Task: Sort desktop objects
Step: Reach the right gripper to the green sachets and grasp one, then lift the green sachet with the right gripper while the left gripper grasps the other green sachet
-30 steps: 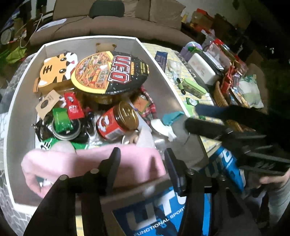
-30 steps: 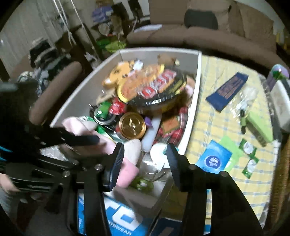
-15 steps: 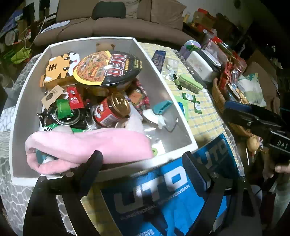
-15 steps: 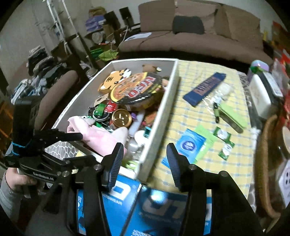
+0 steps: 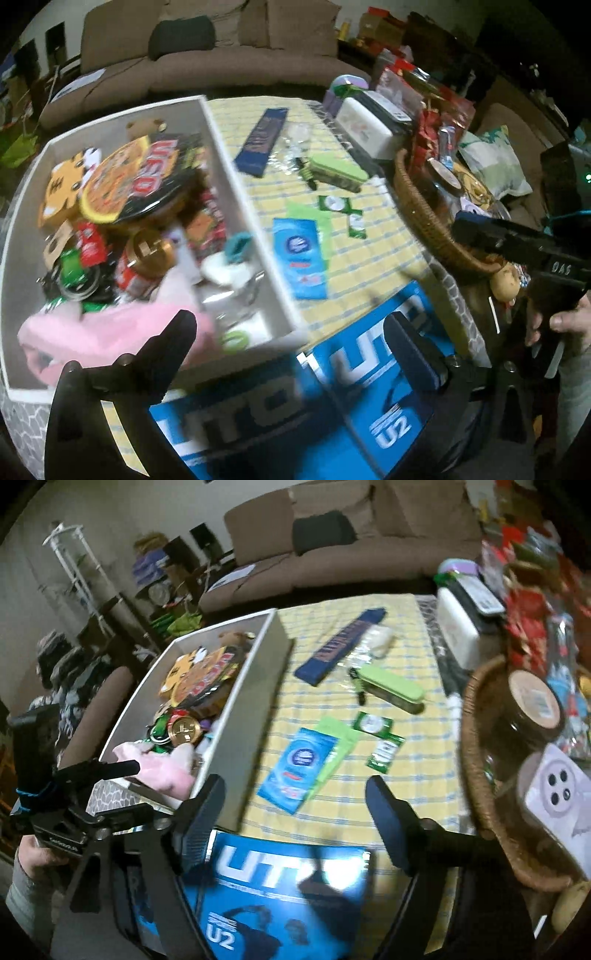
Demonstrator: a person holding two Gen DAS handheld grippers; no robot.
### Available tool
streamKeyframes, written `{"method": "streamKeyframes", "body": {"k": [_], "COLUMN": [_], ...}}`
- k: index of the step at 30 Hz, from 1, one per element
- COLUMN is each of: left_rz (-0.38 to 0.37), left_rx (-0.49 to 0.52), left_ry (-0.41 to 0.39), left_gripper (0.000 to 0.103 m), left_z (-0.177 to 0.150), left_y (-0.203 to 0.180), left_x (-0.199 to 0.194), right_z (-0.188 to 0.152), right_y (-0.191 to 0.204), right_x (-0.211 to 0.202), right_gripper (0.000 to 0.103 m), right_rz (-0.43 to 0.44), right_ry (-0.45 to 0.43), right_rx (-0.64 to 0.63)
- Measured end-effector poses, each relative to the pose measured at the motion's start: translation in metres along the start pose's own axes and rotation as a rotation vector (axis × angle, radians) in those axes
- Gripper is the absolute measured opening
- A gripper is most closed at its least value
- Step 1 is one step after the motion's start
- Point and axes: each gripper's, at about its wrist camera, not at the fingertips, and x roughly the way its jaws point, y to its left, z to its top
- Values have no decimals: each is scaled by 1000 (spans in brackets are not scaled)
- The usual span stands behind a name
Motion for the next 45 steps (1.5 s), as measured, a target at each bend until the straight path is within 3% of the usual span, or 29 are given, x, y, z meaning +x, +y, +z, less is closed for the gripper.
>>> {"method": "streamKeyframes", "body": {"k": [8,13,19,24,27,29,32,34,38,39,40,42,45], "left_rz": [-15,2,17,36,38,34,42,57,96,99,97,96,78], "left_rx": [-7,-10,12,35,50,59,84,120,233,248,253,245,184], "left_ry": [-22,-19,15,51,68,85,122,157,235,250,271,302,313], "left_gripper": [103,103,103,103,103,101,90,79,72,64,56,51,51], "left_z": [38,69,96,110,116,119,123,125,132,134,135,139,141], "left_y": [-39,-46,-49,-48,-50,-53,-58,-62,-74,-75,-75,-75,-75], "left_x": [30,53,85,114,126,136,151,162,186,191,198,211,228], "right_z": [-5,-4,8,10,1,1,2,-1,-14,-18,-24,-29,-32], "right_y": [-54,-72,-89,-88,-85,-84,-92,-95,-90,-89,-87,-88,-91], "right_x": [27,76,126,158,167,164,152,142,109,101,90,81,84], "right_gripper": [76,55,50,46,37,13,5,4,3,3,3,3,3], "right_rz": [-55,-145,-138,-218,-256,-251,-196,-170,-139,-131,-109,-89,-97], "right_ry": [39,94,114,156,150,142,125,128,129,122,111,104,124], "right_rx": [59,18,26,-39,-103,-133,-82,-57,-42,-35,-18,3,-4]}}
